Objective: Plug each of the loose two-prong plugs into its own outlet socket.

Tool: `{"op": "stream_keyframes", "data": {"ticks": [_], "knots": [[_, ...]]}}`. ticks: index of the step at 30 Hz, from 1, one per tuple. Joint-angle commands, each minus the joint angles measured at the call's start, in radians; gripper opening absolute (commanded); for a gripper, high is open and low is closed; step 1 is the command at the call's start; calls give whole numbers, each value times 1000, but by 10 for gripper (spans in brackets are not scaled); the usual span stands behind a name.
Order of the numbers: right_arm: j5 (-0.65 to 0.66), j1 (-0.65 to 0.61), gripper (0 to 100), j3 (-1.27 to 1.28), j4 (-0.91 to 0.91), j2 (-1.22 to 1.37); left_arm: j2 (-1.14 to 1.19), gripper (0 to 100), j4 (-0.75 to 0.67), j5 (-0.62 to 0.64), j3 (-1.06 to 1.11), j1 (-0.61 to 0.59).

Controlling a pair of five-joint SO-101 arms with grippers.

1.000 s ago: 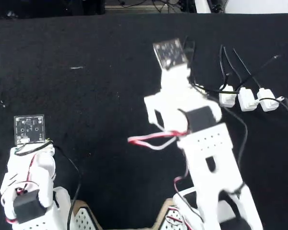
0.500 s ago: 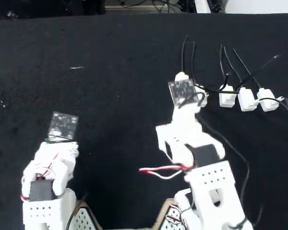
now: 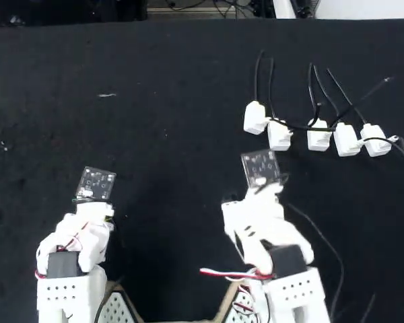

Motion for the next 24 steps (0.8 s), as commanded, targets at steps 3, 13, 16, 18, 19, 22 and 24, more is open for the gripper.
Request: {"op": "stream_keyframes", "data": {"ticks": [3, 13, 16, 18, 19, 22, 24], "knots": [[3, 12, 12, 156, 110, -326, -3, 60, 20, -6, 21, -93], [9, 11, 12, 157, 232, -278, -3, 60, 20, -6, 21, -90], [9, 11, 12, 157, 232, -278, -3, 60, 20, -6, 21, -91], [9, 11, 12, 157, 232, -278, -3, 60, 20, -6, 21, -87], [9, 14, 12, 157, 232, -278, -3, 60, 20, -6, 21, -87], [9, 35, 12, 157, 232, -282, -5, 60, 21, -6, 21, -85], [9, 52, 12, 157, 232, -314, -15, 60, 25, -5, 21, -85]]}}
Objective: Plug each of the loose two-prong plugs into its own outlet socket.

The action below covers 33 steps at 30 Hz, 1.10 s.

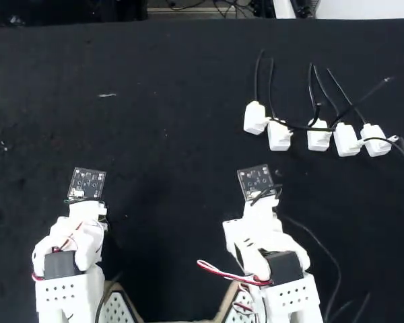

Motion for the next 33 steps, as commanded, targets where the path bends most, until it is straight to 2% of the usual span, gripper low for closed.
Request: {"op": "stream_keyframes", "data": {"ticks": [1, 33], "knots": [[6, 68, 12, -5, 8, -96, -35, 60, 11, -3, 21, -4], [6, 89, 12, -5, 29, -96, -64, 60, 11, -2, 19, -8]]}}
